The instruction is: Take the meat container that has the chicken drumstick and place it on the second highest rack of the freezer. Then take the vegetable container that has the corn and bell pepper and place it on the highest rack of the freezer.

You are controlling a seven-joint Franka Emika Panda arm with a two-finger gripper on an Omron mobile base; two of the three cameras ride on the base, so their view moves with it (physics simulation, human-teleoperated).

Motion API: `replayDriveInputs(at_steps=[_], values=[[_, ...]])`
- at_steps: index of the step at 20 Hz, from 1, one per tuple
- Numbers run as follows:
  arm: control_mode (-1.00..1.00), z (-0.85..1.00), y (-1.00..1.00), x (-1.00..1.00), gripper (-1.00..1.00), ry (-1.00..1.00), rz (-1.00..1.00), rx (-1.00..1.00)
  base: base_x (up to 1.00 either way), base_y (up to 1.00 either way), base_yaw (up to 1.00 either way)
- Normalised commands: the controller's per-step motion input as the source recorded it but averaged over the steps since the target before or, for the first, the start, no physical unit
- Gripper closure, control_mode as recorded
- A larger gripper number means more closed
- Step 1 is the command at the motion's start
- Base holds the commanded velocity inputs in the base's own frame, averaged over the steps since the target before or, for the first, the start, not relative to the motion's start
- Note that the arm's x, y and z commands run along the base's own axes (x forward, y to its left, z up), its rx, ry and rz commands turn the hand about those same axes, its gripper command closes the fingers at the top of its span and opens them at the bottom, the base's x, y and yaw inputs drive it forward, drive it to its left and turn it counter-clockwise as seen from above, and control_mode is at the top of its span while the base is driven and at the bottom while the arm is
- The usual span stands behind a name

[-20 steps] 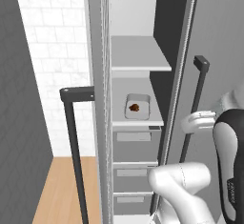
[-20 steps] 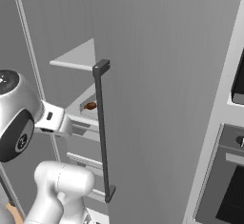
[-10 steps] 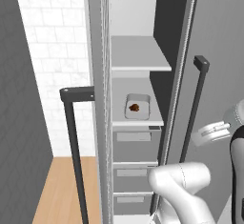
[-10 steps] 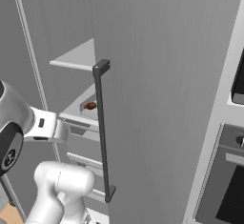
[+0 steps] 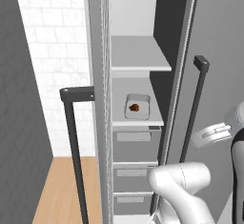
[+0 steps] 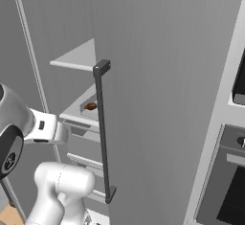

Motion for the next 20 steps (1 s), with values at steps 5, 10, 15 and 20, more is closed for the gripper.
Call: replayDriveInputs(at_steps=[5,10,15,20], values=[[1.0,0.0,0.0,-0.03,-1.0,0.0,0.0,0.0,-0.63,-0.09,0.0],[1.0,0.0,0.0,0.0,-1.0,0.0,0.0,0.0,-1.0,-0.32,-0.04],[1.0,0.0,0.0,0.0,-1.0,0.0,0.0,0.0,-0.58,-0.7,-0.21],[1.0,0.0,0.0,0.0,-1.0,0.0,0.0,0.0,-0.05,-1.0,-0.5]])
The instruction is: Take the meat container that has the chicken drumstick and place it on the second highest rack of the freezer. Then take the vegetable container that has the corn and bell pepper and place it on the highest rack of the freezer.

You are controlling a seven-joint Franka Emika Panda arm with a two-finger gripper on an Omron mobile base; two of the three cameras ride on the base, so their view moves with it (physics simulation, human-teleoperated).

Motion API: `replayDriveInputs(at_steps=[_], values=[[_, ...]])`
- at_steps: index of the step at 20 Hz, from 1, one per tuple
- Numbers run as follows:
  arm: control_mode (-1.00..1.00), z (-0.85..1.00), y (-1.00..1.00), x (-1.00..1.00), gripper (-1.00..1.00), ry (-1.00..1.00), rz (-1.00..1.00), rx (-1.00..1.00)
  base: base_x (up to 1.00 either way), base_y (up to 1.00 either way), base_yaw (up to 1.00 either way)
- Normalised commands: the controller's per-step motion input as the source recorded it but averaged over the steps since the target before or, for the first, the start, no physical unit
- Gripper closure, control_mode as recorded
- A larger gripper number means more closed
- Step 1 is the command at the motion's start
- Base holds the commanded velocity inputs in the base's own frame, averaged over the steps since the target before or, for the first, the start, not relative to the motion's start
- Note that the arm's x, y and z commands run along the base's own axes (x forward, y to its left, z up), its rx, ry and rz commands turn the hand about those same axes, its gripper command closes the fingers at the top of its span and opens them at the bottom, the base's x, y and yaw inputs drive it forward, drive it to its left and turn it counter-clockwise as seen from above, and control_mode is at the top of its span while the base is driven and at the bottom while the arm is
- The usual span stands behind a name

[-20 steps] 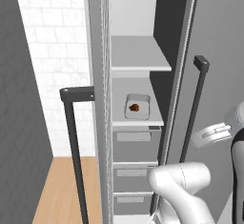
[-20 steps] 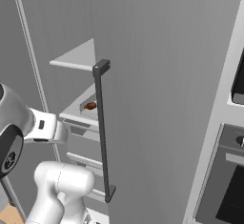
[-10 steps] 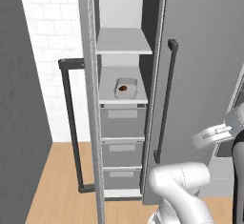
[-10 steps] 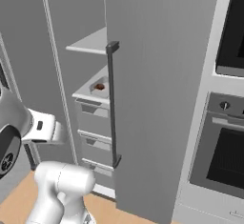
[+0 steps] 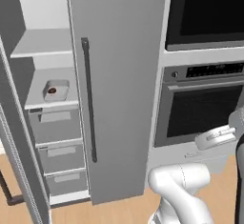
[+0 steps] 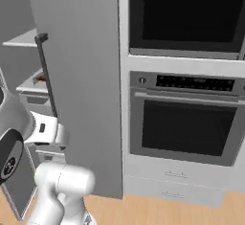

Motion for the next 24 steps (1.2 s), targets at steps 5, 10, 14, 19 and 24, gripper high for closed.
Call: replayDriveInputs(at_steps=[5,10,14,19,24], values=[[1.0,0.0,0.0,0.0,-1.0,0.0,0.0,0.0,0.02,-1.0,-0.53],[1.0,0.0,0.0,0.0,-1.0,0.0,0.0,0.0,0.24,-1.0,-0.44],[1.0,0.0,0.0,0.0,-1.0,0.0,0.0,0.0,0.67,-1.0,-0.32],[1.0,0.0,0.0,0.0,-1.0,0.0,0.0,0.0,1.0,-0.94,-0.03],[1.0,0.0,0.0,0.0,-1.0,0.0,0.0,0.0,1.0,-0.7,0.22]])
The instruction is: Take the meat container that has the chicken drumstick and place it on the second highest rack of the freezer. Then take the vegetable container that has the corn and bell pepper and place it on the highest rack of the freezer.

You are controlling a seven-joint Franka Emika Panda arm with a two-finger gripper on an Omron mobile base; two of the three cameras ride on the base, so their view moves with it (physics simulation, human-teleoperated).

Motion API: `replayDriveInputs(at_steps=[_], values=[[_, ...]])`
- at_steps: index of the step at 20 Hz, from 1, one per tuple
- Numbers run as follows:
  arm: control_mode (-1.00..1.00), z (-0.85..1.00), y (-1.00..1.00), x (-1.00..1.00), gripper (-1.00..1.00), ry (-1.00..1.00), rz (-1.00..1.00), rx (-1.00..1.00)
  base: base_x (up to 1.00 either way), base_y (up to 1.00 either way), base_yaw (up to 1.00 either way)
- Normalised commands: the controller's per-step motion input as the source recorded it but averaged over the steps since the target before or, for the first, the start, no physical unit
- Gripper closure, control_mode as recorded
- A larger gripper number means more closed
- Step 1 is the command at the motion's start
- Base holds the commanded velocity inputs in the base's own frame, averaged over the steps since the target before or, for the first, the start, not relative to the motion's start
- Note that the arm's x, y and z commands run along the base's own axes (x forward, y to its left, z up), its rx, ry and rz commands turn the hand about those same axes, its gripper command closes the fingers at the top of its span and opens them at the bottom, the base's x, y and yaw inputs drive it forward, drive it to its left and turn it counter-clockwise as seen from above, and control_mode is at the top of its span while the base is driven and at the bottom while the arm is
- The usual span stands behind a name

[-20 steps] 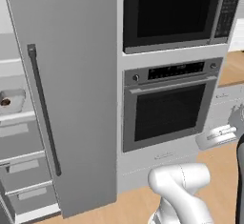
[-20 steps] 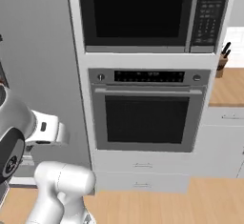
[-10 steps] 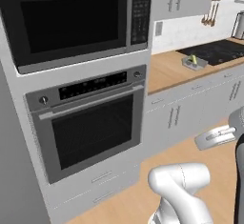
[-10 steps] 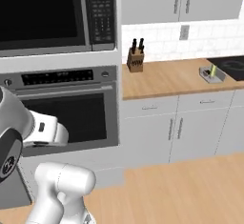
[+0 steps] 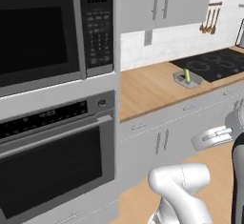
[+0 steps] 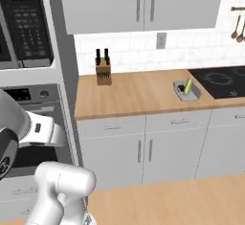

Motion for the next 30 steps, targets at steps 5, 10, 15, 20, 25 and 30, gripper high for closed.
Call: replayDriveInputs(at_steps=[5,10,15,20,25,30], values=[[1.0,0.0,0.0,0.0,-1.0,0.0,0.0,0.0,0.96,-1.0,0.22],[1.0,0.0,0.0,0.0,-1.0,0.0,0.0,0.0,0.91,-1.0,0.15],[1.0,0.0,0.0,0.0,-1.0,0.0,0.0,0.0,1.0,-1.0,0.22],[1.0,0.0,0.0,0.0,-1.0,0.0,0.0,0.0,0.75,-1.0,0.25],[1.0,0.0,0.0,0.0,-1.0,0.0,0.0,0.0,0.4,-0.7,0.16],[1.0,0.0,0.0,0.0,-1.0,0.0,0.0,0.0,0.21,-0.2,0.1]])
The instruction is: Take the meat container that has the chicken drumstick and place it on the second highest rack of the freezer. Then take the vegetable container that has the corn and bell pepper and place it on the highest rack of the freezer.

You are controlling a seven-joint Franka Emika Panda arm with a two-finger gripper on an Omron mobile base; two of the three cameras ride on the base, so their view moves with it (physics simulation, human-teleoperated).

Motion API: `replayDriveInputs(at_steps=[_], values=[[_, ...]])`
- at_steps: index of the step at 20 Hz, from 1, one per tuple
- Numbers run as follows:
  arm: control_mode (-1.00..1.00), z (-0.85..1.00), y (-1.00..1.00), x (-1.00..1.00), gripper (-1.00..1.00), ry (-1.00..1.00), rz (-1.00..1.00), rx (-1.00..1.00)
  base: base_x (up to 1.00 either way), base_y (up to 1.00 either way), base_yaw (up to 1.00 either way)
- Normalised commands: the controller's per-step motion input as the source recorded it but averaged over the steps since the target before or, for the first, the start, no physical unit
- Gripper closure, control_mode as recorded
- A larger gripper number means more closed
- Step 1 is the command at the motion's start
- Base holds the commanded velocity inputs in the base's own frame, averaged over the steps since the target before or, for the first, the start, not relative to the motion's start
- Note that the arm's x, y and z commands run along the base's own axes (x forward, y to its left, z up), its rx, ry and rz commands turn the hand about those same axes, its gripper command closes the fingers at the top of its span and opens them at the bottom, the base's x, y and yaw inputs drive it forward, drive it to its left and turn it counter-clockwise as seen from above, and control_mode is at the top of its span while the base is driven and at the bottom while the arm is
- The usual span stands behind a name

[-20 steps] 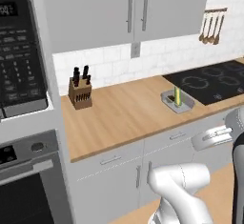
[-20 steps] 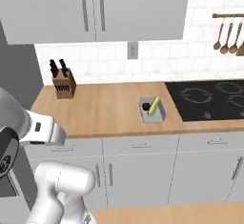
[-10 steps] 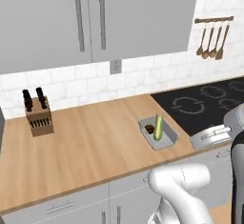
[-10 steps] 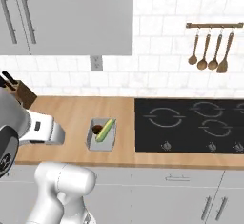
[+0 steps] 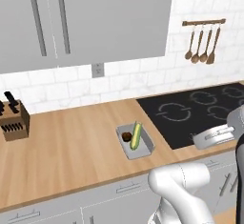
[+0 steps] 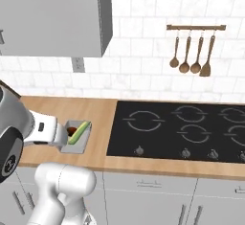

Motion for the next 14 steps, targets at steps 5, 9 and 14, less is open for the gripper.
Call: replayDriveInputs(at_steps=[5,9,14], values=[[1.0,0.0,0.0,0.0,-1.0,0.0,0.0,0.0,0.2,0.06,0.09],[1.0,0.0,0.0,0.0,-1.0,0.0,0.0,0.0,0.04,0.0,0.04],[1.0,0.0,0.0,0.0,-1.0,0.0,0.0,0.0,0.0,0.0,0.0]])
